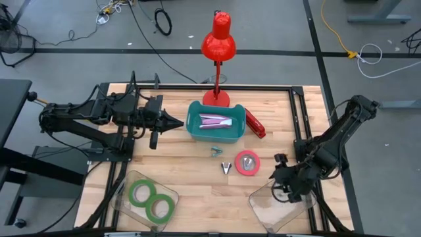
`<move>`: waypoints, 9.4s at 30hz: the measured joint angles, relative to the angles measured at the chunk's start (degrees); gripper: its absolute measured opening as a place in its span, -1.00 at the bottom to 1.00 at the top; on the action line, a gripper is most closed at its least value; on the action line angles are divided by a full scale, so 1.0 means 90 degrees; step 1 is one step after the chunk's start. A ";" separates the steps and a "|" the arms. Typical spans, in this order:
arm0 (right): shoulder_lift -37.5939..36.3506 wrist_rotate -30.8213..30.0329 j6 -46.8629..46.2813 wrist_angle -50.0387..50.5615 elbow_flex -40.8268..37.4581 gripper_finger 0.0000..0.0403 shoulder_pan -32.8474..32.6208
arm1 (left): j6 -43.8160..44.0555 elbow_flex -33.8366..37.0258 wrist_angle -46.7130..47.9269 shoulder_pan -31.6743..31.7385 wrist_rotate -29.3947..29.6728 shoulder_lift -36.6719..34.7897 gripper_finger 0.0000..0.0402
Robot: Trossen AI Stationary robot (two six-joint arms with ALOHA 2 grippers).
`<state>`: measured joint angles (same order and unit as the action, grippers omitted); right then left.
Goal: Pick and place Stapler, Stapler remover, tape
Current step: Put the red stapler in the blue bin
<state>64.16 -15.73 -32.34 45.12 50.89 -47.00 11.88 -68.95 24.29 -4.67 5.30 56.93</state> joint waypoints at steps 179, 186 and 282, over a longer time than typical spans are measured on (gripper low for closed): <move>0.0257 0.1018 0.1178 -0.2683 -0.2659 -0.39 0.7310 | -0.0179 0.0005 0.1955 0.0299 -0.0414 -0.0920 -1.00; 0.0257 0.1018 0.1181 -0.2683 -0.2659 -0.39 0.7310 | -0.0413 0.0005 0.1948 0.0993 -0.0937 -0.0920 -1.00; 0.1492 0.1868 0.3175 -0.3079 0.0801 -0.40 0.6423 | -0.0559 0.0002 0.1944 0.1372 -0.1122 -0.0928 -0.98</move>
<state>77.59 1.08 -3.76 17.41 58.11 10.81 6.85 -68.93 41.79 7.68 -4.80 48.58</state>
